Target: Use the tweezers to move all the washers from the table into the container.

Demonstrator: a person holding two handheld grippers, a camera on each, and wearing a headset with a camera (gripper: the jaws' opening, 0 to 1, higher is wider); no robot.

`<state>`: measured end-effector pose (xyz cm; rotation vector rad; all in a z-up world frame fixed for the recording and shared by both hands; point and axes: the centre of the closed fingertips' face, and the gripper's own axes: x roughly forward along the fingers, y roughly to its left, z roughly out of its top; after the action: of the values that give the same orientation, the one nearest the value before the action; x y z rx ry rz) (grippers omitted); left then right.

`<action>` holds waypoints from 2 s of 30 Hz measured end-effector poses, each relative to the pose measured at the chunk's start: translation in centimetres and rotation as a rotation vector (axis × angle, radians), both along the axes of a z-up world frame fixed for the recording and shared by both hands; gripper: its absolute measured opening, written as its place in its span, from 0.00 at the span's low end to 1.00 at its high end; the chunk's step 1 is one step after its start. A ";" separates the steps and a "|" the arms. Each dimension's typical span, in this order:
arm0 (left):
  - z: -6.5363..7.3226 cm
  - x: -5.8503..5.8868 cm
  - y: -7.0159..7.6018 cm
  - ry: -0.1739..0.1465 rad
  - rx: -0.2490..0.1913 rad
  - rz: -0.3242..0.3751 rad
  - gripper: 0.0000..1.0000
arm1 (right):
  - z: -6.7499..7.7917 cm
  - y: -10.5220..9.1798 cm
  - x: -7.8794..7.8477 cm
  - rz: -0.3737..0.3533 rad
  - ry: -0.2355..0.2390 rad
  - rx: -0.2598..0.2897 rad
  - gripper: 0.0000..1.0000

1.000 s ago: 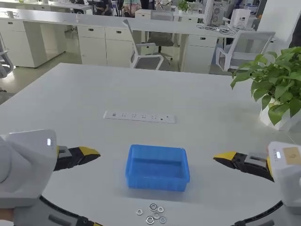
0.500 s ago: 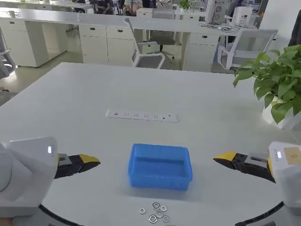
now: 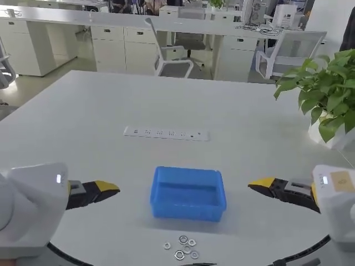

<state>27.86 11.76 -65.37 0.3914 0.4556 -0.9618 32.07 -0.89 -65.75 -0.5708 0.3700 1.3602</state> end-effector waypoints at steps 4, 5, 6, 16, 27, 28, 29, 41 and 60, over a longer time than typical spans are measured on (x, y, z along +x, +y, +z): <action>-0.1 -0.1 -0.2 -0.014 -0.003 -0.005 0.99 | -0.1 0.0 0.1 -0.003 -0.001 -0.002 0.98; -0.1 0.0 -0.3 -0.017 -0.004 -0.006 0.99 | 0.0 0.0 0.1 -0.004 -0.001 0.000 0.98; -0.1 0.0 -0.4 -0.019 -0.005 -0.007 0.99 | 0.0 0.1 0.1 -0.004 -0.001 0.001 0.98; -0.2 0.6 -0.7 -0.026 -0.013 -0.011 0.98 | 0.0 0.7 0.2 0.009 -0.003 0.009 0.95; -1.1 1.1 -1.3 -0.016 -0.007 -0.040 0.91 | -1.4 1.0 0.3 0.016 0.011 0.002 0.88; -1.3 1.2 -1.4 -0.013 -0.003 -0.045 0.91 | -1.6 1.0 0.3 0.018 0.013 0.000 0.87; -1.5 1.3 -1.4 -0.011 -0.001 -0.047 0.90 | -1.9 1.1 0.4 0.016 0.018 -0.006 0.86; -3.6 2.6 -1.4 0.047 -0.041 -0.026 0.84 | -6.1 1.5 0.1 0.018 0.084 -0.046 0.73; -10.3 3.1 -2.3 0.201 -0.009 -0.023 0.70 | -11.4 3.1 0.7 0.042 0.172 -0.158 0.47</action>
<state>30.97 9.43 -75.66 0.2933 0.6296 -1.0294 32.76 2.24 -77.20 -0.5956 0.6123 1.4335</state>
